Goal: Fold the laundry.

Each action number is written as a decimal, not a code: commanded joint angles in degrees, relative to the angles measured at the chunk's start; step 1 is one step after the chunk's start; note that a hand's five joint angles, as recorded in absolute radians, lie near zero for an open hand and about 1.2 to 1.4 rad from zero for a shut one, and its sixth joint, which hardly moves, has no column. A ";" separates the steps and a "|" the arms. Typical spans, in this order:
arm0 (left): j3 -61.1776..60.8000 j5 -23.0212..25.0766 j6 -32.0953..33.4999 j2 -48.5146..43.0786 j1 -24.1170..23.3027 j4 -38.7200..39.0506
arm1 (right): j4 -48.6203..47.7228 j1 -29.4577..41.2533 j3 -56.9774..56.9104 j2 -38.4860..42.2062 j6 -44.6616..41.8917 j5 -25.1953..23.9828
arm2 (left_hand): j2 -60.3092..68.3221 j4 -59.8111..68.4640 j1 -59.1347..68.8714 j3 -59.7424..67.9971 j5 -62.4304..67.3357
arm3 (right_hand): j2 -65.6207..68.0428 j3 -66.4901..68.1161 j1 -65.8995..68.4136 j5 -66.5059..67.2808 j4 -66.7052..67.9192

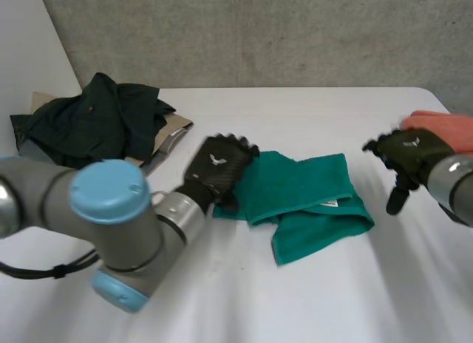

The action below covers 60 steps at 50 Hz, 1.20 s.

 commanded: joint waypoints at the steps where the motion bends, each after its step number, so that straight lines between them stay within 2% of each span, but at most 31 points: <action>1: 7.86 -0.60 1.01 -7.78 -2.94 -3.33 | -6.38 -1.52 5.28 3.52 0.98 -3.28 | 0.87 1.17 0.49 0.59 1.60 | 6.00 5.94 6.70 5.62 5.95; 8: 13.58 -4.82 1.27 -12.27 -3.03 -3.77 | -10.78 -1.87 5.72 9.50 10.99 -5.12 | 4.56 4.86 4.17 4.27 5.28 | 6.00 5.94 6.70 5.62 5.95; 15: 15.34 -6.14 2.85 -14.47 -2.94 -3.86 | -13.33 -1.52 3.53 15.21 14.51 -8.29 | 24.22 24.52 23.83 23.93 24.94 | 10.69 10.63 11.39 10.32 10.64; 18: 15.61 -6.14 3.20 -14.91 -2.76 -3.86 | -14.65 -1.26 2.03 16.80 14.60 -8.20 | 39.68 39.98 39.29 39.39 40.40 | 25.64 25.58 26.34 25.26 25.59; 19: 15.52 -6.23 3.20 -14.74 -2.59 -3.94 | -15.34 -1.17 1.16 17.50 14.69 -8.11 | 50.88 51.19 50.50 50.60 51.61 | 39.17 39.11 39.87 38.79 39.12; 20: 15.35 -6.32 3.12 -14.39 -2.59 -3.95 | -15.70 -1.17 0.80 17.76 14.60 -8.02 | 57.97 58.27 57.58 57.69 58.69 | 47.30 47.24 48.00 46.92 47.25; 21: 15.00 -6.49 3.03 -13.86 -2.59 -3.95 | -16.14 -1.17 0.10 17.77 14.60 -7.68 | 58.04 58.34 57.66 57.76 58.77 | 64.80 64.74 65.50 64.43 64.75; 24: 14.55 -7.02 3.03 -11.76 -2.50 -3.95 | -16.67 -1.52 -0.25 17.24 14.69 -6.80 | 58.04 58.34 57.66 57.76 58.77 | 64.98 64.92 65.68 64.61 64.93; 27: 13.59 -8.95 2.85 -5.96 -1.80 -3.95 | -17.37 -1.61 0.18 14.00 13.64 -5.13 | 58.04 58.34 57.66 57.76 58.77 | 64.98 64.92 65.68 64.61 64.93; 32: 11.92 -10.36 3.11 2.56 1.80 -3.95 | -16.32 -1.87 -0.25 0.91 11.97 -5.12 | 58.04 58.34 57.66 57.76 58.77 | 64.98 64.92 65.68 64.61 64.93; 37: 9.81 -9.92 3.03 11.96 7.77 -5.08 | -11.32 -2.57 -3.85 -9.21 4.24 -5.30 | 58.04 58.34 57.66 57.76 58.77 | 64.98 64.92 65.68 64.61 64.93; 40: 9.11 -9.57 3.03 15.58 8.92 -7.10 | -5.36 -5.03 -7.18 -12.45 -2.76 -5.21 | 58.04 58.34 57.66 57.76 58.77 | 64.98 64.92 65.68 64.61 64.93; 44: 8.84 -7.56 3.20 19.36 9.54 -13.50 | 2.20 -6.18 -12.27 -14.57 -9.98 -4.86 | 58.04 58.34 57.66 57.76 58.77 | 64.98 64.92 65.68 64.61 64.93; 50: 8.75 -5.09 3.47 19.19 11.12 -22.39 | 9.78 -6.18 -14.32 -12.21 -16.06 -4.77 | 58.04 58.34 57.66 57.76 58.77 | 64.98 64.92 65.68 64.61 64.93; 53: 8.75 -5.09 3.55 16.83 11.74 -25.30 | 11.19 -5.22 -14.84 -6.15 -20.19 -3.98 | 58.04 58.34 57.66 57.76 58.77 | 64.98 64.92 65.68 64.61 64.93; 57: 9.98 -4.91 4.78 9.62 11.91 -25.22 | 8.65 -2.93 -16.60 0.27 -20.03 -1.26 | 58.04 58.34 57.66 57.76 58.77 | 64.98 64.92 65.68 64.61 64.93; 60: 13.74 -4.82 8.28 4.37 12.00 -22.07 | 1.54 -1.09 -18.09 5.45 -15.29 0.32 | 58.04 58.34 57.66 57.76 58.77 | 64.98 64.92 65.68 64.61 64.93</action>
